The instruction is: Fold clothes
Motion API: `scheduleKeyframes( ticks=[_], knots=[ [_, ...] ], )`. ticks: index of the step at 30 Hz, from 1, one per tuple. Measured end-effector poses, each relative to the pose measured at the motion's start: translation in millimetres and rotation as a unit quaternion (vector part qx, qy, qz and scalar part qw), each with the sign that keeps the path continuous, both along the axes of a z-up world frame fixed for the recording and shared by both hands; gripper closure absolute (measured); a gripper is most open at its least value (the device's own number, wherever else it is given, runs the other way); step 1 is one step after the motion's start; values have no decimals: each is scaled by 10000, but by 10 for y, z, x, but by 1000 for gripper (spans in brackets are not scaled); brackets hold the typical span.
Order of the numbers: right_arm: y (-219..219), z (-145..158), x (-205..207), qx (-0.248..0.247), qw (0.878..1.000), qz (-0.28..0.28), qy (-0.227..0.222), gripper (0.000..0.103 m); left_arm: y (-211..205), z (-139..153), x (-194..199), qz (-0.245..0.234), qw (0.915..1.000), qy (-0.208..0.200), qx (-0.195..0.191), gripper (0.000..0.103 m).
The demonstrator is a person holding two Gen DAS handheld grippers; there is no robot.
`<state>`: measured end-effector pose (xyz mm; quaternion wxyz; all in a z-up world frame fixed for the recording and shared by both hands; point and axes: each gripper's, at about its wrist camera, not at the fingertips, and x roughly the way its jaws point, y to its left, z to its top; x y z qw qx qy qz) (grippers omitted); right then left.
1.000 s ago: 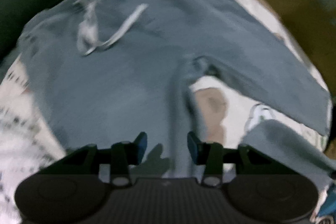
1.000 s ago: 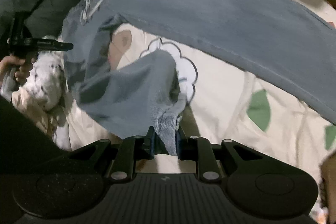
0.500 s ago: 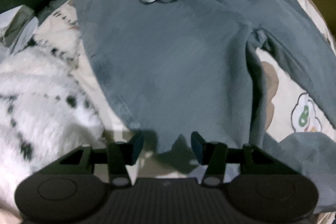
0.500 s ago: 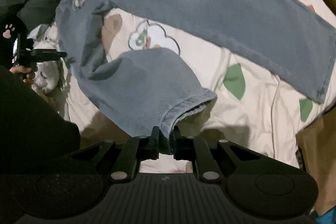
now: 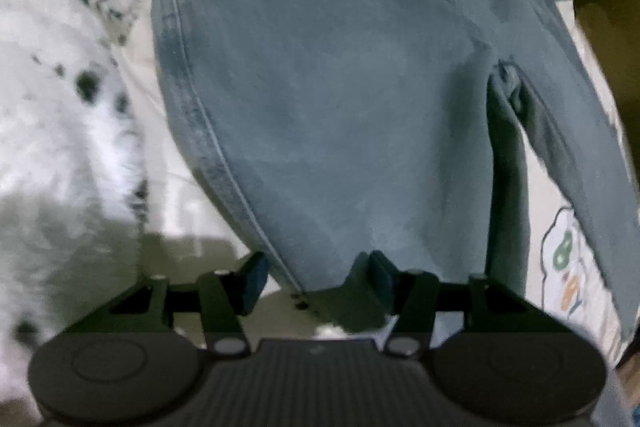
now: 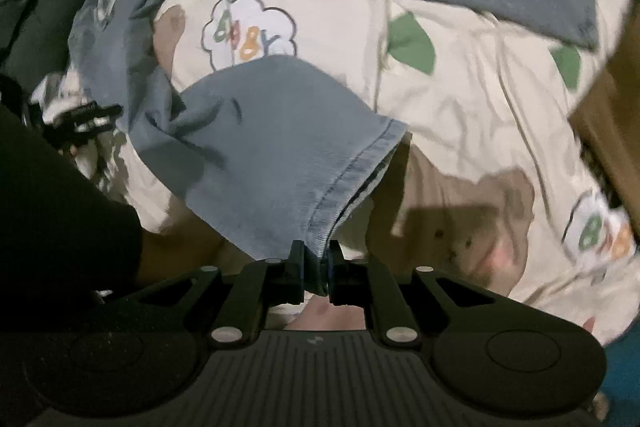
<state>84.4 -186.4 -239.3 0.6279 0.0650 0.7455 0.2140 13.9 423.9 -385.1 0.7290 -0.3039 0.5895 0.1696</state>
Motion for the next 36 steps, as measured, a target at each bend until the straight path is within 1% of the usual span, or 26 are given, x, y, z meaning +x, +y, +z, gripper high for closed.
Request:
scheduleKeyframes(
  ticks=[2,3,4,5,7,11,16,20,23,27,36],
  knots=[
    [-77,34,-59,41,9997,-257,18,94,22,-24,-19,105,9998,-107,-101,64],
    [-116,51,-88,62,9992,-385,26,94,38,-8,-33,160,9996,-169,-137,70],
    [-153,69,-116,81,9987,-511,36,94,53,26,-41,146,9995,-233,-146,81],
    [-179,87,-133,89,9981,-616,46,94,68,60,-49,132,9993,-297,-156,89],
    [-228,109,-150,89,9968,-787,47,95,106,156,-64,75,9988,-426,-208,92],
    [-293,70,-87,-1,9934,-1149,-10,95,163,343,-89,-29,9980,-590,-233,94],
    [-372,-77,105,27,9851,-1717,-50,95,128,426,-68,-166,9979,-608,-158,95],
    [-413,-157,356,70,9788,-2034,-210,95,80,410,-57,-177,9981,-573,-121,95],
    [-434,-215,564,105,9725,-2299,-349,95,48,382,22,-163,9984,-538,-93,95],
    [-465,-386,857,116,9634,-2639,-451,95,15,395,29,-143,9987,-488,-36,95],
    [-459,-779,1325,125,9532,-2971,-553,94,-27,385,100,-153,9990,-418,61,95]
  ],
)
